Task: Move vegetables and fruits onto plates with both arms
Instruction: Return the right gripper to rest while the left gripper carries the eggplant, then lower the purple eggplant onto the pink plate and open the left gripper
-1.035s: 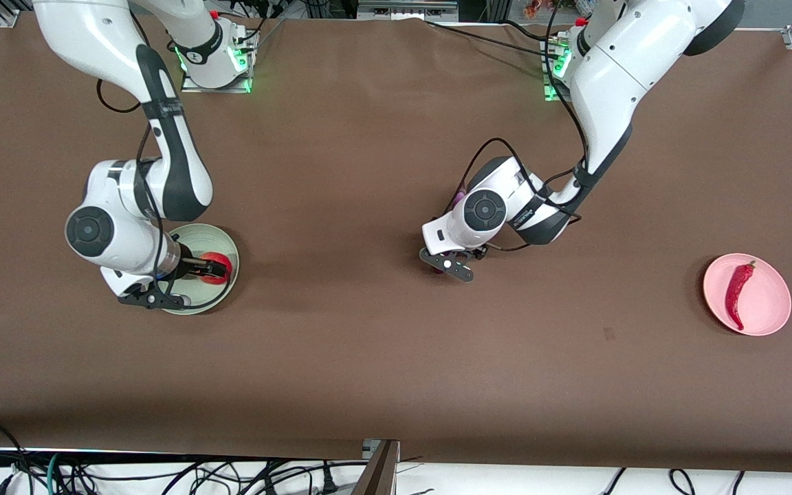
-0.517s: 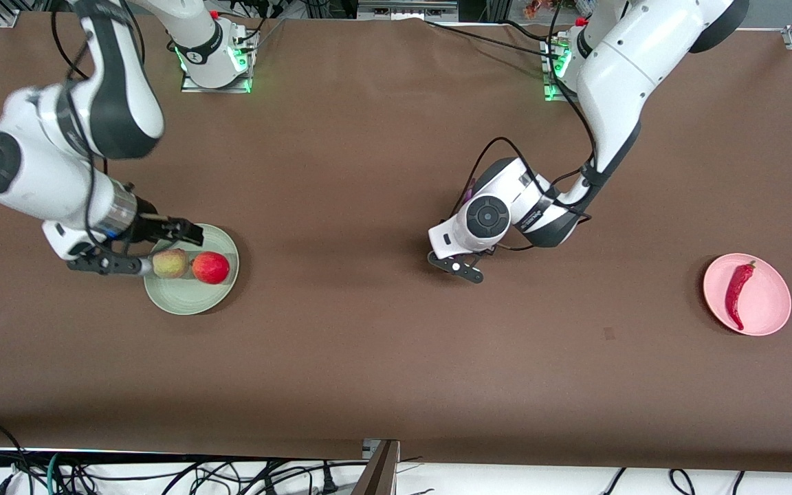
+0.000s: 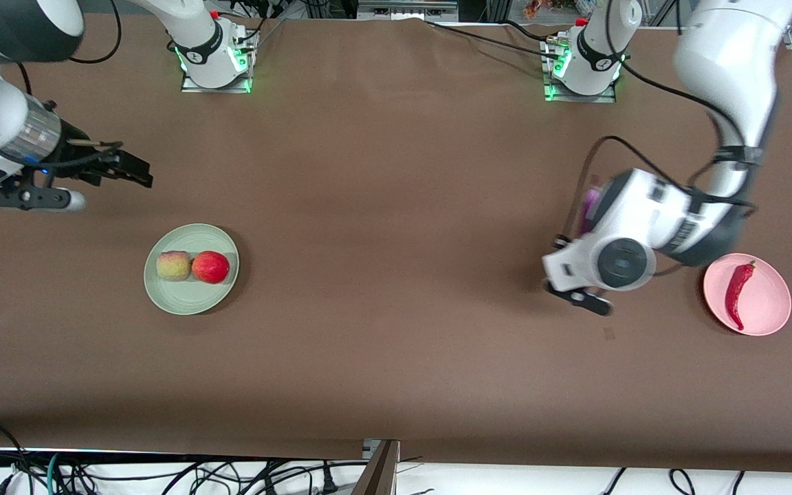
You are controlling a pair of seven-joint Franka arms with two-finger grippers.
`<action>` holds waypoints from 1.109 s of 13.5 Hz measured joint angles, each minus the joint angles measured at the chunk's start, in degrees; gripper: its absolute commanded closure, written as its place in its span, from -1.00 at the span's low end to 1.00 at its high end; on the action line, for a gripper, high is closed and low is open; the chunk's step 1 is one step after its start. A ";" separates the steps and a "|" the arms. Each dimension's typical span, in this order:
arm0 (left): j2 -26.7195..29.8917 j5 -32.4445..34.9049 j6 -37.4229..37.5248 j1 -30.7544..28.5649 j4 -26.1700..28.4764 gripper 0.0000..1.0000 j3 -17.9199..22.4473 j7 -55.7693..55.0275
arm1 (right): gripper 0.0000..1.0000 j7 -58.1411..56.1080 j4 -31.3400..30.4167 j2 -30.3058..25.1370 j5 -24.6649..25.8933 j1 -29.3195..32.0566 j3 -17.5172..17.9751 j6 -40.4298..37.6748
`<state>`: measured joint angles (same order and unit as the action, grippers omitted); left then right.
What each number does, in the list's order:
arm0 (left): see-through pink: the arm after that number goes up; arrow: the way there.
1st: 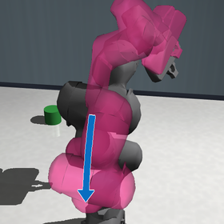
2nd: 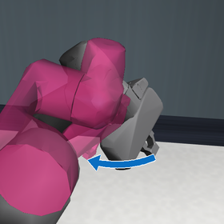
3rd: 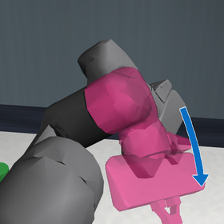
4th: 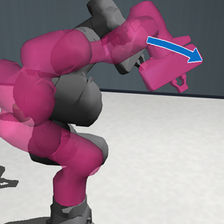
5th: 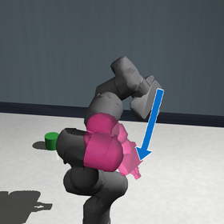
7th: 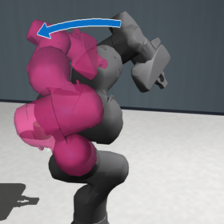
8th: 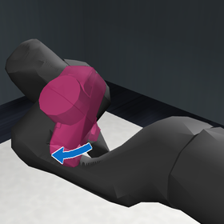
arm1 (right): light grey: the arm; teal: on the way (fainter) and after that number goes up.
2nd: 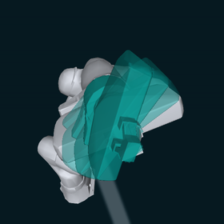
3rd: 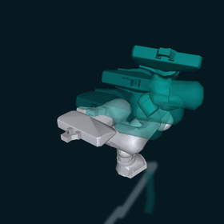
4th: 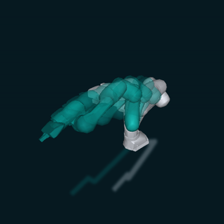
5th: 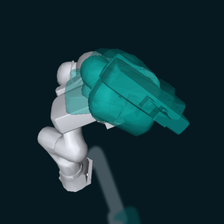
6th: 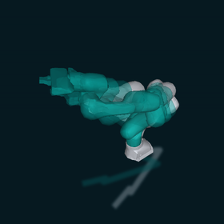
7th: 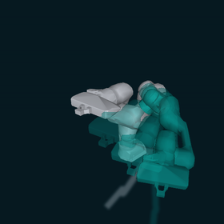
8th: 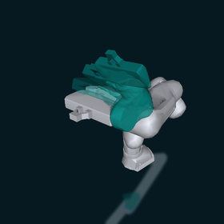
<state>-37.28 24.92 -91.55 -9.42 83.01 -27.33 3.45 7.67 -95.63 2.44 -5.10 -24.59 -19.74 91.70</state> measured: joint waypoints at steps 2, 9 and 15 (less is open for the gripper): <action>-0.26 5.97 0.08 -5.72 0.02 1.00 0.25 7.74 | -0.99 -0.11 2.83 -0.02 0.02 4.33 3.22 -3.70; -4.24 18.50 -9.82 -20.25 0.43 0.99 0.49 24.39 | -0.99 -0.99 3.93 -0.04 0.08 12.58 10.99 -4.41; -8.47 18.63 -16.94 -23.84 1.21 0.82 2.59 28.62 | -0.99 -2.69 6.20 0.00 3.87 12.59 11.45 -6.42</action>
<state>-45.75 43.55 -108.49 -33.26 84.22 -24.74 32.07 4.97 -89.43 2.44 -1.23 -12.00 -8.29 85.28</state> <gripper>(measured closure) 0.617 0.004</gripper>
